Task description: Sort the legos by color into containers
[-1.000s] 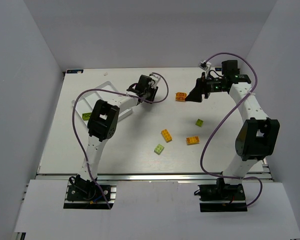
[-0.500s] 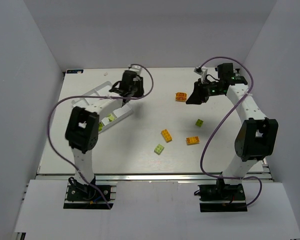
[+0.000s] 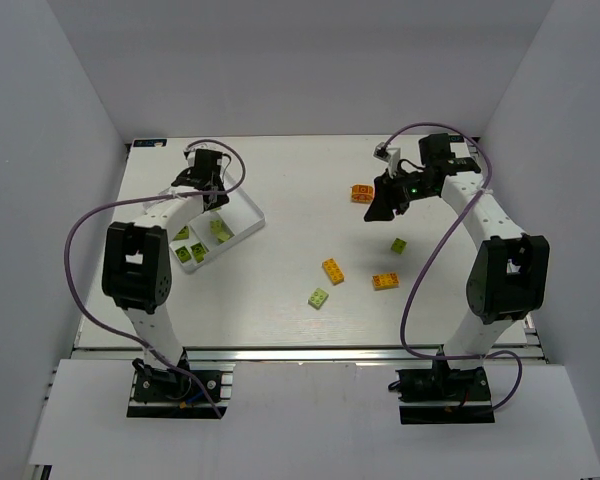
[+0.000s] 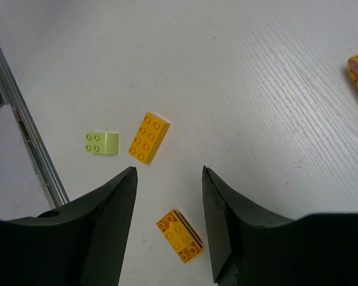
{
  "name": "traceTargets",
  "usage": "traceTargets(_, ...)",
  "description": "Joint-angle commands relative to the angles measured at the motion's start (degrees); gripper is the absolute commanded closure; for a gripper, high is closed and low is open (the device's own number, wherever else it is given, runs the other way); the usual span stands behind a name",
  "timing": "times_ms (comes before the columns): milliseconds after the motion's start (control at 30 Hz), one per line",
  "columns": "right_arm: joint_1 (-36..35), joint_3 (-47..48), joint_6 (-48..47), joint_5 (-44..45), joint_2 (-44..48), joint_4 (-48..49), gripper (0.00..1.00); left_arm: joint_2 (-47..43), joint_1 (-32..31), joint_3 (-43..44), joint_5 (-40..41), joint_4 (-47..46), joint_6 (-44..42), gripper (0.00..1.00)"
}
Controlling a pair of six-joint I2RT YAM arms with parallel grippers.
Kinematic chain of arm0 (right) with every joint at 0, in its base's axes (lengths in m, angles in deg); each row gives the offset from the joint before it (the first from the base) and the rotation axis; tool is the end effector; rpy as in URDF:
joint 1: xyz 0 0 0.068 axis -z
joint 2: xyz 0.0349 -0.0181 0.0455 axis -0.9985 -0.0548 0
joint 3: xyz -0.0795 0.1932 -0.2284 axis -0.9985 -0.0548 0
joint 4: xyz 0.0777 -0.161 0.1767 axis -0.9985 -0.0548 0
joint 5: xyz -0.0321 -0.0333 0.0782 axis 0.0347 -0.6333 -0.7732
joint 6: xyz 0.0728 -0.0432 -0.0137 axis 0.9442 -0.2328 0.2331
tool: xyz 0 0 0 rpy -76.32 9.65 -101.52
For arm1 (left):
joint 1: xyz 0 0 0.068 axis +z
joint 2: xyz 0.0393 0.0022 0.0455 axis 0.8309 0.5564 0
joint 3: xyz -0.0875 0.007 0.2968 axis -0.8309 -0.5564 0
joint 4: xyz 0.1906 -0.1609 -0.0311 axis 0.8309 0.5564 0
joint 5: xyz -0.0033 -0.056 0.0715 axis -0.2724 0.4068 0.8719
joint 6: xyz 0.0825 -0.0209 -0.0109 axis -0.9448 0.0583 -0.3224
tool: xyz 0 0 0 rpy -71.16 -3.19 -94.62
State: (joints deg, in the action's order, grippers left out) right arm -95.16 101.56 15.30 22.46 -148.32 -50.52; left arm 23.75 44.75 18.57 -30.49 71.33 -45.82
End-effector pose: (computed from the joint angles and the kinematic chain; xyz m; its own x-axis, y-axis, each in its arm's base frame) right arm 0.3651 0.1082 0.3052 -0.5238 -0.4001 -0.7521 -0.8107 0.5051 0.2959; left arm 0.4210 -0.0609 0.2475 -0.6448 -0.2733 -0.7138 -0.3190 0.9449 -0.0736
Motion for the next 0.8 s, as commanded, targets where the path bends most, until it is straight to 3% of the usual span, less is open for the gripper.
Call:
traceTargets(0,-0.2,1.4,-1.1,2.7,0.0,-1.3,0.45,2.2,1.2,4.6,5.3,7.4,2.0,0.87)
traceTargets(267,-0.1,-1.9,-1.3,8.0,1.7,-0.6,0.4,4.8,3.4,7.3,7.6,11.1,3.0,0.82)
traceTargets(333,-0.2,-2.3,-1.2,8.5,1.7,-0.6,0.32,5.2,4.1,7.1,6.7,10.9,2.7,0.69)
traceTargets(400,-0.1,-2.4,-1.6,10.0,1.4,-1.0,0.22,5.9,4.6,7.7,5.8,11.8,2.9,0.46)
traceTargets(500,-0.1,-1.5,-1.4,13.4,0.9,-1.5,0.16,5.9,4.6,8.5,4.6,12.6,3.0,0.29)
traceTargets(633,0.7,-0.7,-2.3,18.7,1.3,-2.8,0.17,1.6,4.6,8.4,2.4,11.3,2.3,0.19)
traceTargets(767,0.7,-1.7,-4.1,23.6,2.3,-4.8,0.18,-3.8,4.6,8.6,-1.4,11.6,1.7,0.2)
